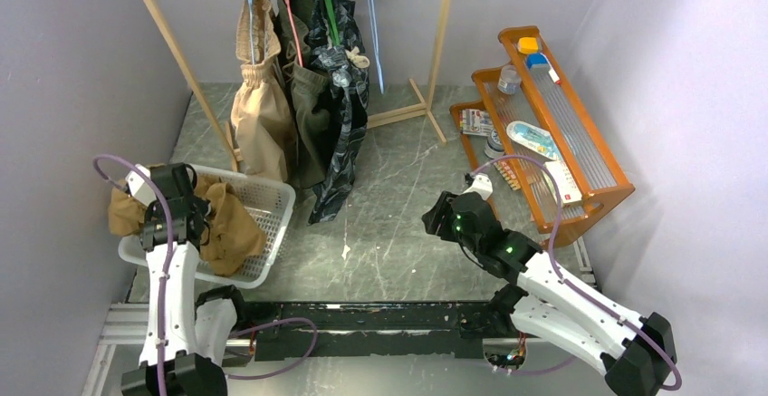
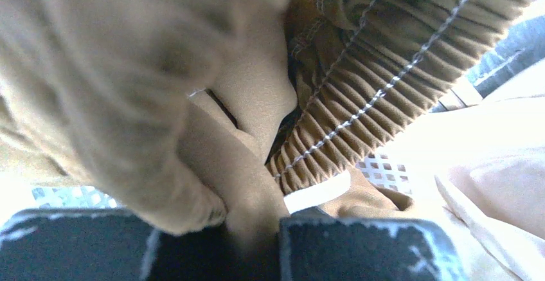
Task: Remove the shorts from the hanger
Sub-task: Place the shorts in the basket.
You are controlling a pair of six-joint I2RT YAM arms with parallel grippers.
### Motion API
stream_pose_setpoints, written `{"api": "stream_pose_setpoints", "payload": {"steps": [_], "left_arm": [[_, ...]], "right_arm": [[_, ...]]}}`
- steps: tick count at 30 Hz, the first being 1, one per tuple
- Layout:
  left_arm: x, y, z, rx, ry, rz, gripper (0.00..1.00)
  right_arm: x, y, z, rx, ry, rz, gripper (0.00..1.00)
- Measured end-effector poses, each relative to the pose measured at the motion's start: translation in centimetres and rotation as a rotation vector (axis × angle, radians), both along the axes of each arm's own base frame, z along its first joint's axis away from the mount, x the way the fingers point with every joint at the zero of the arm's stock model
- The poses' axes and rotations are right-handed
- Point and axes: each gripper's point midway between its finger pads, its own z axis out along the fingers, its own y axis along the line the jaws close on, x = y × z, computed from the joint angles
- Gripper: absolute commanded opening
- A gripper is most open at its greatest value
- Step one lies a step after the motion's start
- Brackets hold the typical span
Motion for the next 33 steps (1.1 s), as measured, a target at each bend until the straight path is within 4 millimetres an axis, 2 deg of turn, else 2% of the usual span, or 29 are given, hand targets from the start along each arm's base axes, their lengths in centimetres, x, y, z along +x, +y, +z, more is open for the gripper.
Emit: {"api": "stream_pose_setpoints", "payload": {"steps": [9,12,15,18,21,25,31,33], "left_arm": [[-1.5,-0.4,-4.1,-0.07,0.018,0.073,0.12],[-1.5,-0.5,-4.5,-0.09,0.018,0.085,0.27],[-1.6,-0.6,-4.5,-0.1,0.015,0.095,0.63],[-1.6,-0.7,-4.3,-0.11,0.005,0.097,0.75],[-1.6,-1.1,-4.0,-0.126,-0.003,0.082,0.82],[-0.8,-2.4,-1.7,-0.173,-0.052,0.021,0.88],[0.9,-4.9,4.9,-0.218,-0.241,-0.125,0.91],[0.9,-5.2,5.6,-0.221,-0.268,-0.144,0.91]], "right_arm": [[-0.1,0.2,-0.1,0.002,0.008,0.009,0.56],[-0.2,0.2,-0.1,0.005,0.01,0.012,0.56],[-0.2,0.3,-0.2,0.004,0.014,0.014,0.56],[-0.2,0.3,-0.3,0.004,0.016,0.015,0.56],[-0.2,0.3,-0.3,0.005,0.016,0.015,0.56],[-0.2,0.3,-0.3,0.004,0.016,0.015,0.56],[-0.2,0.3,-0.3,0.005,0.016,0.015,0.56],[-0.2,0.3,-0.3,0.003,0.018,0.015,0.56]]}}
